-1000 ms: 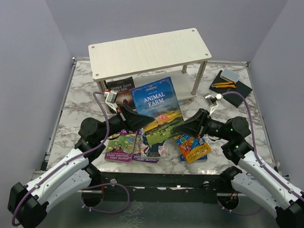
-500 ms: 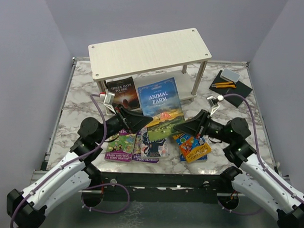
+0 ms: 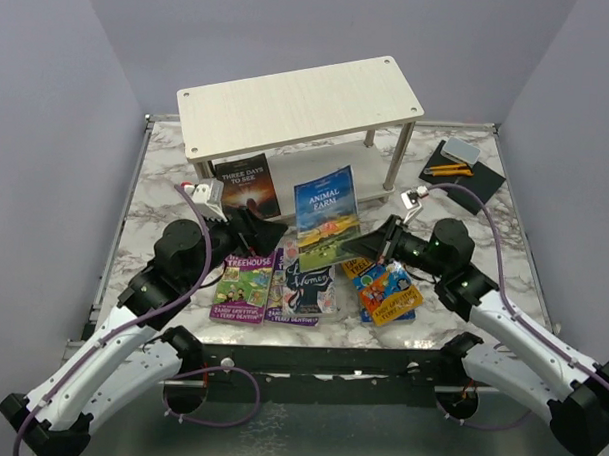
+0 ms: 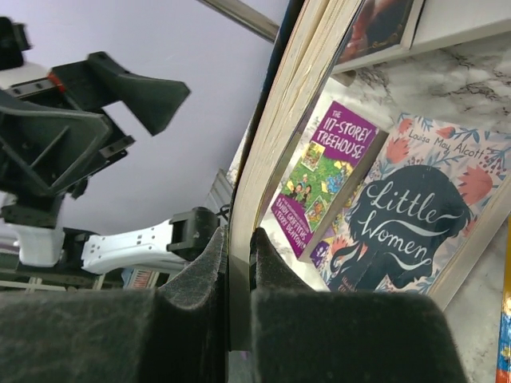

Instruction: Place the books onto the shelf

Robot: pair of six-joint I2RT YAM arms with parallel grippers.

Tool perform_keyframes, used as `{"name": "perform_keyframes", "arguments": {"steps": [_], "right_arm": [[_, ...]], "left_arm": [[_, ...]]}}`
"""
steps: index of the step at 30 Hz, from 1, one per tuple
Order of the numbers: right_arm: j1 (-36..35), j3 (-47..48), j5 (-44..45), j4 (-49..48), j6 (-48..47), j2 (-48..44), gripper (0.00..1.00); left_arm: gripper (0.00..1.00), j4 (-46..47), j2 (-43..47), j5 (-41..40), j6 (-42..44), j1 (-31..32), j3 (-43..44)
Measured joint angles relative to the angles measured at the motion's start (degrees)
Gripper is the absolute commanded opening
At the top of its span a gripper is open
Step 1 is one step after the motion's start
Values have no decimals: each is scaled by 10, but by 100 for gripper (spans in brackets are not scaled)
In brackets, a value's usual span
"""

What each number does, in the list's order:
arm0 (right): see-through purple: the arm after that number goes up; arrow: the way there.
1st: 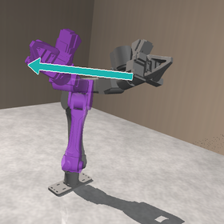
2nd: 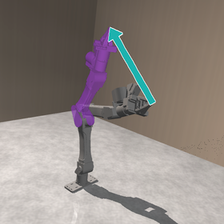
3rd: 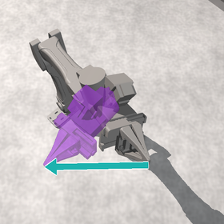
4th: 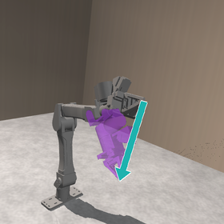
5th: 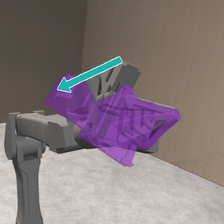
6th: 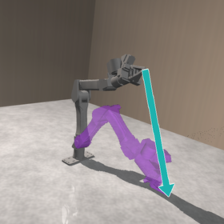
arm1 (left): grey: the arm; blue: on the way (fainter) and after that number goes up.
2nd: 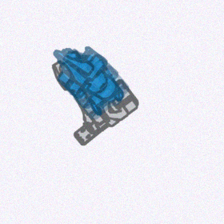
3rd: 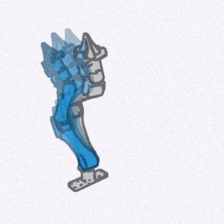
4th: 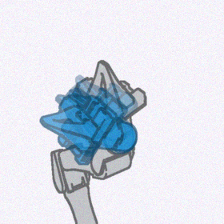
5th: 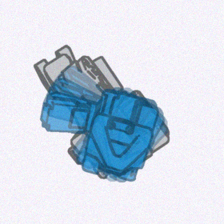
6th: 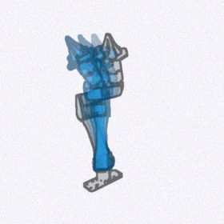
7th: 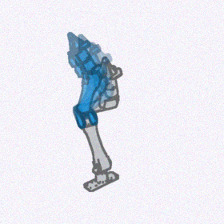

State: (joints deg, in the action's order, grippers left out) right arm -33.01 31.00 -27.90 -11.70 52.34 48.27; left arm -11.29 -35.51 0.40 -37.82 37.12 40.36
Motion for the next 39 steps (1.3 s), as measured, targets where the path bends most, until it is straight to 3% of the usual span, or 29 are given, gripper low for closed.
{"name": "perform_keyframes", "arguments": {"steps": [12, 22, 39], "right_arm": [[0, 14, -2, -173, 35, 218, 1], [-4, 156, -35, -303, 68, 427, 1], [-26, 384, -63, -343, 81, 673, 1]], "left_arm": [[99, -103, 11, -100, 123, 0, 49], [99, -95, 44, -101, 187, 0, 40], [99, -29, 77, -56, 214, 0, -23]]}}
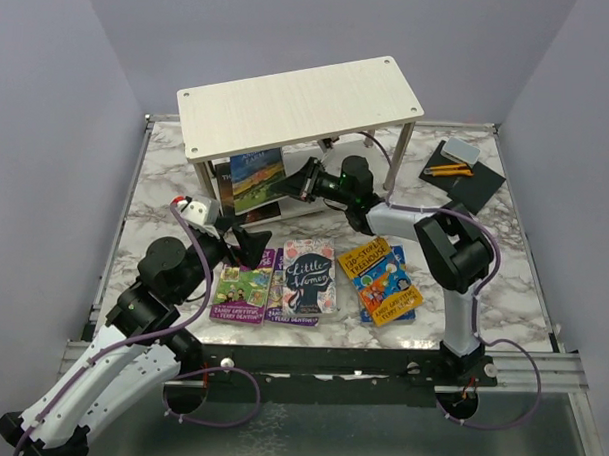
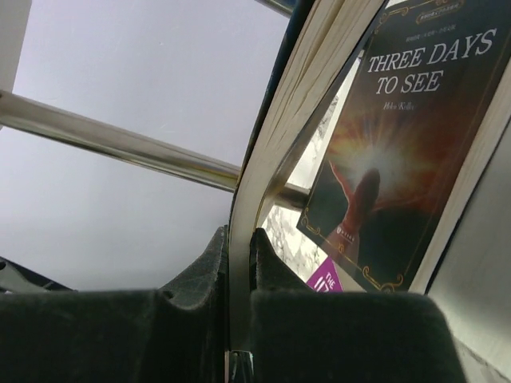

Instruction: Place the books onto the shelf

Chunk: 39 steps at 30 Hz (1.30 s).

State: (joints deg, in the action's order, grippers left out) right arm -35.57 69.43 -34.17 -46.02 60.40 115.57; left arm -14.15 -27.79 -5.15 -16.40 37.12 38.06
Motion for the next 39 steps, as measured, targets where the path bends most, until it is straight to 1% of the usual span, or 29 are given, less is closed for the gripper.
{"name": "perform_keyframes", "arguments": {"steps": [6, 15, 30, 39], "right_arm": [[-15, 45, -2, 9, -7, 43, 1], [-37, 68, -7, 26, -15, 94, 1], [-33, 102, -2, 33, -19, 119, 1], [-33, 101, -1, 36, -19, 120, 1]], "left_arm": [[99, 7, -1, 7, 5, 0, 0], [99, 8, -3, 11, 10, 0, 0], [99, 9, -9, 13, 11, 0, 0], [99, 9, -10, 13, 14, 0, 0]]}}
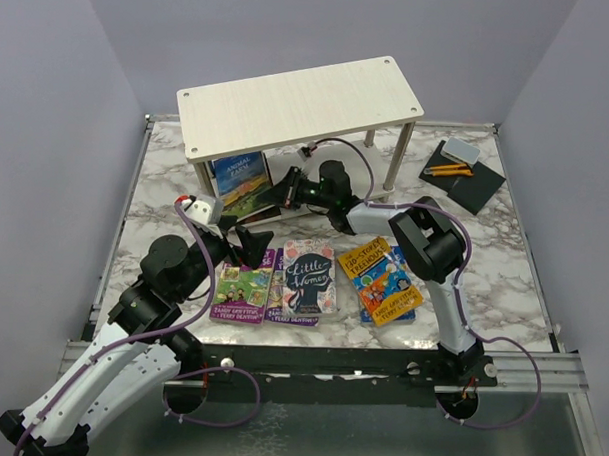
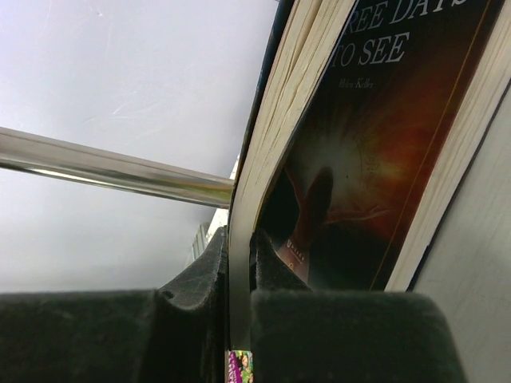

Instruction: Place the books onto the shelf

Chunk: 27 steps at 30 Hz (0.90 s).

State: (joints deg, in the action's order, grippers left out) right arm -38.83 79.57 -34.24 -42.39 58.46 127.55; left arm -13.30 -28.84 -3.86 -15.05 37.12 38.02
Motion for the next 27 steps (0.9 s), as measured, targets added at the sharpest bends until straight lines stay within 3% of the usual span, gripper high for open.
{"name": "perform_keyframes", "arguments": {"steps": [23, 27], "right_arm": [[0, -31, 20, -5, 1, -3, 1], [-1, -31, 20, -3, 0, -3, 13]], "left_arm": [[99, 0, 0, 0, 2, 0, 0], [99, 0, 0, 0, 2, 0, 0]]}}
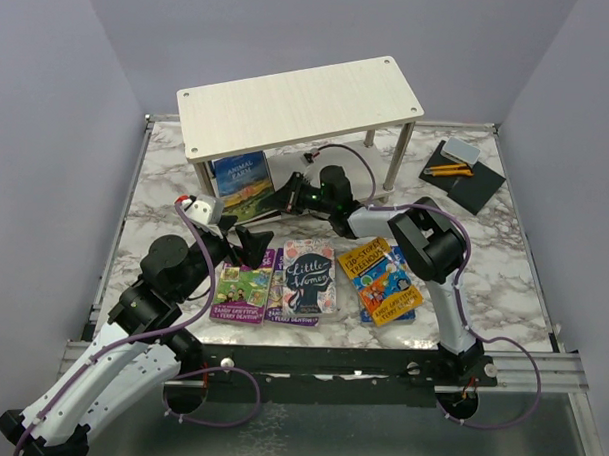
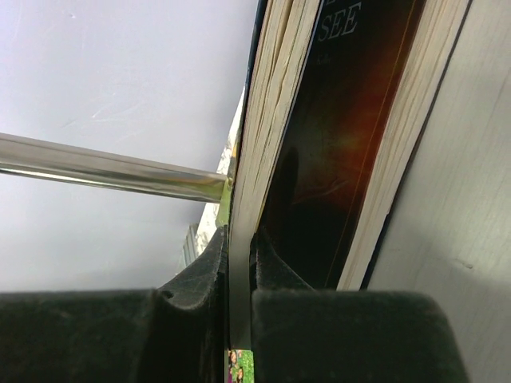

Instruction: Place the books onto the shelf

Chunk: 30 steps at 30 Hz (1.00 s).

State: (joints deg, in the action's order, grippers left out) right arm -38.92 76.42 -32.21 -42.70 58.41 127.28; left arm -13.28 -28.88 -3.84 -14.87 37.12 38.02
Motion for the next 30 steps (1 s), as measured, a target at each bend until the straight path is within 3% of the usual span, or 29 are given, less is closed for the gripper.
{"name": "perform_keyframes", "arguments": {"steps": [5, 15, 30], "right_arm": [[-3, 0, 5, 23, -16, 0, 31], [-28, 3, 9, 51, -40, -10, 50], [-32, 5, 76, 169, -92, -70, 70]], "left_arm": [[99, 0, 0, 0, 0, 0, 0], [99, 0, 1, 2, 2, 0, 0], [99, 0, 4, 4, 3, 0, 0]]}}
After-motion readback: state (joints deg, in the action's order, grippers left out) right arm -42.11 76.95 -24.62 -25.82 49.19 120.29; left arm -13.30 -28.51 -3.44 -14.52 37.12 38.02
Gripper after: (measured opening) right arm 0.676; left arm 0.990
